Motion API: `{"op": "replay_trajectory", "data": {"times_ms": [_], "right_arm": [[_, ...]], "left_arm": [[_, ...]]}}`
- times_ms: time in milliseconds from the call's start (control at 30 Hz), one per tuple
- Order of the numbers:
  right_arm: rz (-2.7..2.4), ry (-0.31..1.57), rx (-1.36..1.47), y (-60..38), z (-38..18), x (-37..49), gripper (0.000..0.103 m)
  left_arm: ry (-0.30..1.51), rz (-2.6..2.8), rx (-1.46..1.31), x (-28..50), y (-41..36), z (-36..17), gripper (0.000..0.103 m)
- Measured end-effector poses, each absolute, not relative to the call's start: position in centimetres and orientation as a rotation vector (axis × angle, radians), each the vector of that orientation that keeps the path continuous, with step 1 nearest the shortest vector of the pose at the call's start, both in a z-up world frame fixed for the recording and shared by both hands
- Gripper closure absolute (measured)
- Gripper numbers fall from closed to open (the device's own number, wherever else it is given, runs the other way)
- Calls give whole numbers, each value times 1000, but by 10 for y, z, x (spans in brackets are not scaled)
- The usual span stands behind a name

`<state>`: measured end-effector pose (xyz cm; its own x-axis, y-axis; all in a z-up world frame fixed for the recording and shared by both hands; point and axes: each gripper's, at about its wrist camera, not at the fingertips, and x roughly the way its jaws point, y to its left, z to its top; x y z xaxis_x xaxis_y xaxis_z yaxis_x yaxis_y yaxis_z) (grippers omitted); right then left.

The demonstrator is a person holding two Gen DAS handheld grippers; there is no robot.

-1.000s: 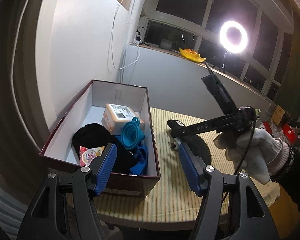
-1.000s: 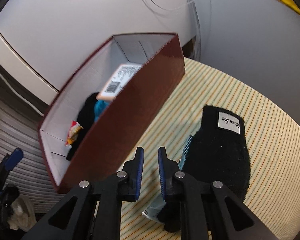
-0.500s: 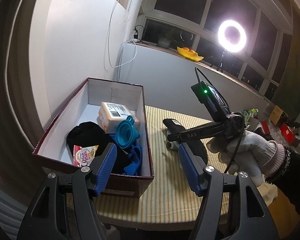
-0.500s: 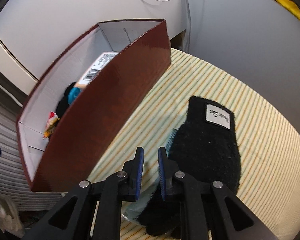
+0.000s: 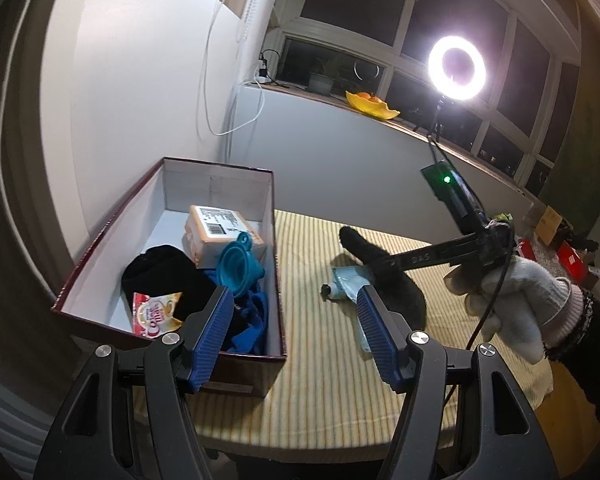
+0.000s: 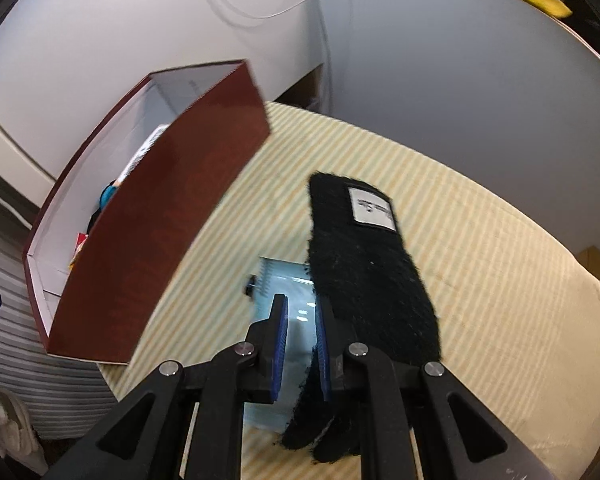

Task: Organize soft objects
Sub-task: 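Move the right gripper over to the black knit glove, then close the right gripper on the black glove and lift it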

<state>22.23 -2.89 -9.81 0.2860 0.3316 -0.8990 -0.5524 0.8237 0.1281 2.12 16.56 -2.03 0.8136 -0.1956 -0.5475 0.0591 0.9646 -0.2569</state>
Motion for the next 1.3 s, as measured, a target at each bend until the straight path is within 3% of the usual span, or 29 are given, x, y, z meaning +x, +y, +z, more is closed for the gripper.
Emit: {"op": "replay_trajectory", "data": {"times_ms": [767, 800, 900, 967, 1100, 1300], "right_arm": [[619, 1107, 18, -161, -92, 256, 90], [630, 1099, 27, -167, -90, 258, 88], [640, 1068, 41, -180, -86, 265, 65], [647, 1047, 48, -192, -83, 270, 56], [644, 1064, 38, -204, -88, 286, 49], [635, 1131, 56, -214, -114, 317, 48]], "left_arm": [[729, -289, -191, 100, 60, -35, 39], [740, -301, -202, 106, 54, -38, 39], [786, -332, -216, 129, 32, -50, 39], [830, -370, -245, 144, 18, -62, 30], [907, -399, -281, 168, -10, -80, 29], [967, -395, -250, 195, -40, -94, 29]]}}
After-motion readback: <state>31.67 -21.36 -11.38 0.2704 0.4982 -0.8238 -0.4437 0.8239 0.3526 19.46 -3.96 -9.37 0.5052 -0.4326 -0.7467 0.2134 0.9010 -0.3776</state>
